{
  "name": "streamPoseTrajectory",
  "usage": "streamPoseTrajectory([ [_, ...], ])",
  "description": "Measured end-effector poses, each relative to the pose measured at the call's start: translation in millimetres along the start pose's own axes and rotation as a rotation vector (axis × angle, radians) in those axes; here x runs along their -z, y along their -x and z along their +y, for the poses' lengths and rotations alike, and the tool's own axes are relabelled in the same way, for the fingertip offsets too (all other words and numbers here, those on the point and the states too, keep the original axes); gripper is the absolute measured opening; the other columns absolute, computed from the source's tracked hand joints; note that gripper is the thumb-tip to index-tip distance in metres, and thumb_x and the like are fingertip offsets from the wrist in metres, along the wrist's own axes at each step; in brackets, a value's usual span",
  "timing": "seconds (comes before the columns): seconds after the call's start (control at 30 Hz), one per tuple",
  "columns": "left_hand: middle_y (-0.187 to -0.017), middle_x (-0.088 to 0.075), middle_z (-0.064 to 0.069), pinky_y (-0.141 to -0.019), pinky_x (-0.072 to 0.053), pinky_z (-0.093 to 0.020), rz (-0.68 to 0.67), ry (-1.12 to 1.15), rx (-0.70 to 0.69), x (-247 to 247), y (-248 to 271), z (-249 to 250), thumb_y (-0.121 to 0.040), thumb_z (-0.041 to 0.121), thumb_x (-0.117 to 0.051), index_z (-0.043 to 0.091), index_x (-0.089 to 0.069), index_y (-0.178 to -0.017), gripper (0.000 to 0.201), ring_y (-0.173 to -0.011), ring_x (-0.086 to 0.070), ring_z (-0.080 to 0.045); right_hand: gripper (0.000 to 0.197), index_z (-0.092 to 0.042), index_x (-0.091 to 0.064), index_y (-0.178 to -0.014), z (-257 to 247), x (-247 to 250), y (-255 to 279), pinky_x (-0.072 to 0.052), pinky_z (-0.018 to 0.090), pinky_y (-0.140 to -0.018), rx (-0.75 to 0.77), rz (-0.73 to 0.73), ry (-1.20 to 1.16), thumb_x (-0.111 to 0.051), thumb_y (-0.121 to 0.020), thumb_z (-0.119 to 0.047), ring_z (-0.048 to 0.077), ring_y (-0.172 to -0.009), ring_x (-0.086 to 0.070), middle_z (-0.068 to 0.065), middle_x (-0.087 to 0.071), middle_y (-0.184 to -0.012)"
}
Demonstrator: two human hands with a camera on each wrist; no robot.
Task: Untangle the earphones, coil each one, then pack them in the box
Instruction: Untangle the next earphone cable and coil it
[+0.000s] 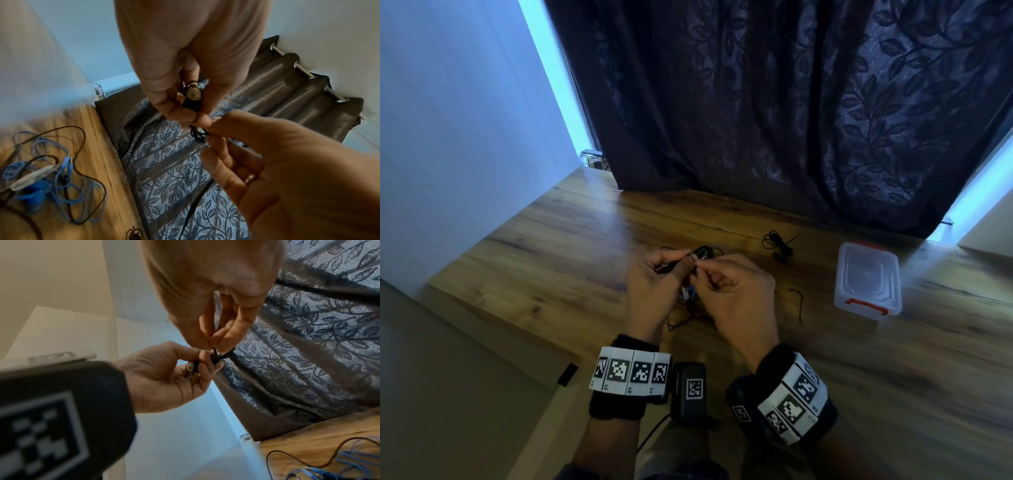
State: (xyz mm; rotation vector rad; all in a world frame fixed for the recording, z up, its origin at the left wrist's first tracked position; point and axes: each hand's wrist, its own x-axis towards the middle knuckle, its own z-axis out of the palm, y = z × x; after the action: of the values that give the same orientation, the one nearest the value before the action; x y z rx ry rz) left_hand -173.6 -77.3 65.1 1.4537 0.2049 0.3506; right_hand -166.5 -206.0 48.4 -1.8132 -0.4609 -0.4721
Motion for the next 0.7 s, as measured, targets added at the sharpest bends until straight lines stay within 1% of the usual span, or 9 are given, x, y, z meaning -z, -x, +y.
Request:
streamPoseTrajectory([
  [0.07, -0.086, -0.076, -0.004, -0.067, -0.057, -0.022, 0.007, -0.005, -0.009, -0.4, -0.1, 0.2, -0.086, 0.002, -0.069, 0.010, -0.074, -0.093, 0.012, -0.079, -0.071, -0.010, 0.019, -0.010, -0.078, -0.101, 0.7, -0.6, 0.0, -0.061, 0.029, -0.068, 0.002, -0.007, 0.010, -0.079, -0.083, -0.004, 0.011, -0.074, -0.068, 0.001, -0.070, -0.095],
  [0.17, -0.087, -0.076, -0.004, -0.068, -0.058, -0.022, 0.016, -0.025, -0.019, -0.1, -0.8, -1.3, -0.085, 0.002, -0.070, 0.009, -0.074, -0.094, 0.012, -0.080, -0.072, -0.009, 0.019, -0.009, -0.079, -0.100, 0.8, -0.5, -1.0, -0.061, 0.028, -0.068, 0.008, -0.010, 0.023, -0.079, -0.082, -0.003, 0.010, -0.073, -0.067, 0.002, -0.070, -0.093],
  [0.33, -0.093, -0.076, -0.006, -0.072, -0.058, -0.025, -0.005, -0.062, -0.039, 1.5, -2.2, -3.4, -0.085, 0.001, -0.070, 0.011, -0.074, -0.095, 0.014, -0.086, -0.073, -0.014, 0.018, -0.008, -0.079, -0.101, -0.7, 0.3, -2.6, -0.060, 0.026, -0.068, 0.011, -0.025, 0.040, -0.078, -0.083, -0.003, 0.011, -0.074, -0.067, 0.002, -0.070, -0.093],
  [0.4, -0.092, -0.076, -0.006, -0.072, -0.058, -0.025, -0.001, -0.069, -0.039, 1.2, -2.6, -3.8, -0.085, 0.001, -0.070, 0.012, -0.074, -0.094, 0.014, -0.086, -0.073, -0.014, 0.018, -0.008, -0.078, -0.101, -0.3, 0.6, -3.5, -0.061, 0.027, -0.068, 0.009, -0.024, 0.045, -0.078, -0.083, -0.003, 0.011, -0.074, -0.068, 0.002, -0.070, -0.093],
  [0.53, -0.091, -0.076, -0.008, -0.068, -0.056, -0.023, 0.006, -0.045, -0.033, 1.4, -3.4, -4.1, -0.085, 0.003, -0.071, 0.009, -0.074, -0.096, 0.013, -0.082, -0.072, -0.014, 0.017, -0.009, -0.078, -0.099, 0.2, 0.7, -3.5, -0.061, 0.030, -0.066, 0.006, -0.018, 0.053, -0.079, -0.083, -0.004, 0.012, -0.073, -0.067, 0.002, -0.069, -0.092],
  [0.7, -0.092, -0.076, -0.009, -0.070, -0.057, -0.026, -0.001, -0.052, -0.040, 2.3, -3.1, -4.9, -0.085, 0.003, -0.070, 0.007, -0.073, -0.097, 0.013, -0.083, -0.072, -0.016, 0.016, -0.009, -0.079, -0.099, -0.5, -0.3, -2.3, -0.061, 0.031, -0.067, -0.011, -0.022, 0.047, -0.078, -0.083, -0.005, 0.013, -0.074, -0.067, 0.003, -0.069, -0.093],
])
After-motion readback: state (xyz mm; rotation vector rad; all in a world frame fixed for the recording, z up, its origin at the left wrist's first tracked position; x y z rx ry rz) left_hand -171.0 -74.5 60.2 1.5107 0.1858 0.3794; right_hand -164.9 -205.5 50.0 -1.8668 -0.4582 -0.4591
